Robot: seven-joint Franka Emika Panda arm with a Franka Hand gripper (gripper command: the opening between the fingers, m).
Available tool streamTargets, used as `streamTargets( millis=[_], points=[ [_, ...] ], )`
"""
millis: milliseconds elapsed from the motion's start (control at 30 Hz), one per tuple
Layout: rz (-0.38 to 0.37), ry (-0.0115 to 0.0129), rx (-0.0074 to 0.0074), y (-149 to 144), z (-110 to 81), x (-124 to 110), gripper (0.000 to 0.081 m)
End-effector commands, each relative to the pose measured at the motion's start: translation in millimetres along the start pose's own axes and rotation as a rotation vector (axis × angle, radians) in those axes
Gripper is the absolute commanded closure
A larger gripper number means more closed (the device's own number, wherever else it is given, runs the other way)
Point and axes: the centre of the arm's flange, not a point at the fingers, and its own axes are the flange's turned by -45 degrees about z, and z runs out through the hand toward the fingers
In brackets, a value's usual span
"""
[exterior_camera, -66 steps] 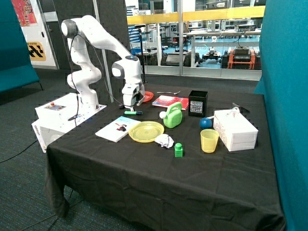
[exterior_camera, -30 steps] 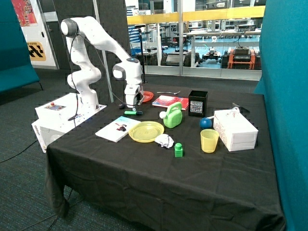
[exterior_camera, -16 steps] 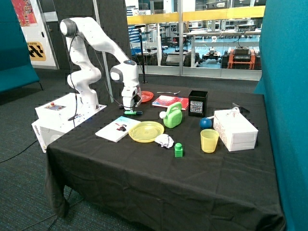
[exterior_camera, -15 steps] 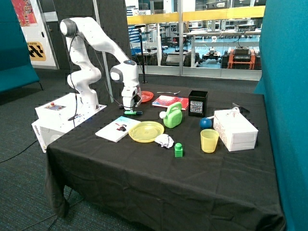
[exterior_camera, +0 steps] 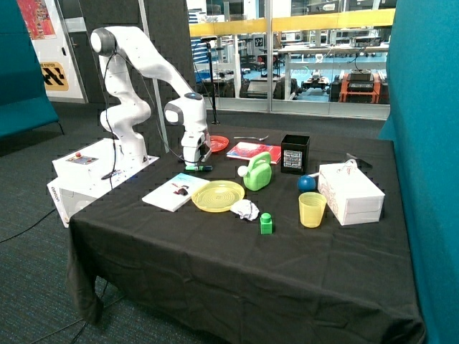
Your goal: Put a highlighter on each book
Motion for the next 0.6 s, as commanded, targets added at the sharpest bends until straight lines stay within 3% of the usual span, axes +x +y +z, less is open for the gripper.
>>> streamTargets(
  millis=[0,567],
  points=[
    [0.000,-0.0003,0.0014,-2.0,5.7,0.6,0.0246],
    [0.002,-0.0003,0.0014,-4.4,13.0,-0.9,0.0316]
  ],
)
